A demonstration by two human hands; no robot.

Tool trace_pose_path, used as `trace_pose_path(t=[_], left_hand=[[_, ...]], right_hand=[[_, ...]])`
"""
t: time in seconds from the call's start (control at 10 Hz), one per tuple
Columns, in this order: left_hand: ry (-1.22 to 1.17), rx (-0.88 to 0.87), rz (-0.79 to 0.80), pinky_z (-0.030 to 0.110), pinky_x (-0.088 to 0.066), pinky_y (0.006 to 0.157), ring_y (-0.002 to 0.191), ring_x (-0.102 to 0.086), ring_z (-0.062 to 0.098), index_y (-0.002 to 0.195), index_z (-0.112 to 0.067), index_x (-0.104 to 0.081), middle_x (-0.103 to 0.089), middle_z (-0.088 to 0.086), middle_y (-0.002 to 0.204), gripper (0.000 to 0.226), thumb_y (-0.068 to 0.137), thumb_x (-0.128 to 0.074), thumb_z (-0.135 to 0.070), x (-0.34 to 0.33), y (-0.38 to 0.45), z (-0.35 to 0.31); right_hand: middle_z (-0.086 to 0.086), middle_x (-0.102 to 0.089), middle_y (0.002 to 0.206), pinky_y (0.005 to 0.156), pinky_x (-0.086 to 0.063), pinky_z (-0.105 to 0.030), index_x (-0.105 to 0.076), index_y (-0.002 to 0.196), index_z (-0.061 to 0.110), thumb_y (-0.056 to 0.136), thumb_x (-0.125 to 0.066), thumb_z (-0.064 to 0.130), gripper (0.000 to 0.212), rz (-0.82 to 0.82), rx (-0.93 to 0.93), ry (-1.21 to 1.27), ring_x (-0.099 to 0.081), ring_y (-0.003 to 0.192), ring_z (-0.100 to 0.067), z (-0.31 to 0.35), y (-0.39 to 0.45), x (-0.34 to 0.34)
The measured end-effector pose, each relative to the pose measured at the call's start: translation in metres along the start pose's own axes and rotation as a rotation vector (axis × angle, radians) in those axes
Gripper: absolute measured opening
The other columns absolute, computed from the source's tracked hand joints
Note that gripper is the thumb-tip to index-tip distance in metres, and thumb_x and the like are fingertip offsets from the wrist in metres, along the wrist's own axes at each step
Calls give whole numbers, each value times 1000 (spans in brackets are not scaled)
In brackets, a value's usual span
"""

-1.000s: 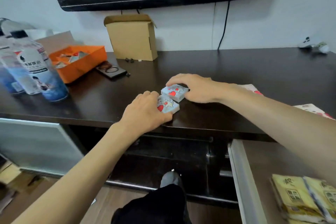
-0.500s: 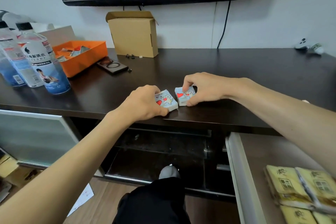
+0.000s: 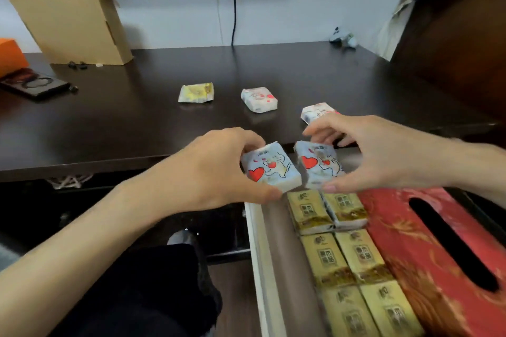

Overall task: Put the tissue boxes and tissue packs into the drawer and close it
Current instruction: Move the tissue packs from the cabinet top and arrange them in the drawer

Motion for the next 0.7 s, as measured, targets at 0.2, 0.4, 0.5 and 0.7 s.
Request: trace_pose_path(t=[0.2,0.4,0.5,0.7], left_hand=[[160,-172,169,22,-51,73,86,-51,2,113,-37,-52,-49,-18,99,64,59,-67,-68,-82,6,-39],[211,-275,149,30,-52,79,96,-45,8,123,-27,-48,-39,-12,110,72,66,-73,-62,-121,5,-55],[231,-300,130,32,-49,91,109,-39,10,127,-26,-48,-40,-11,120,75,67,-72,-64,-129,3,-56],[243,-323,64,26,-46,86,104,-36,7,116,-25,-52,-42,-11,114,62,69,-66,-63,-133,-4,-55]], right_hand=[[26,-51,139,109,-45,-27,-44,144,47,74,-81,59,80,31,-42,-150,-50,127,5,-33,-62,-18],[9,-36,164,120,-23,-21,-32,161,34,83,-69,65,91,162,14,-211,-34,150,-10,-42,-91,-51],[-2,-50,154,114,-36,-31,-46,155,23,81,-71,61,87,182,24,-209,-48,140,-20,-40,-89,-50],[2,-44,157,116,-35,-31,-37,158,25,81,-69,64,93,208,25,-248,-44,142,-18,-34,-94,-61]])
Point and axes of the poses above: each hand's wrist, its own y-axis towards the middle knuckle, its own x-axis out of the back of the hand, z = x × y, the point moved 1 cm from there along y, towards the middle knuckle
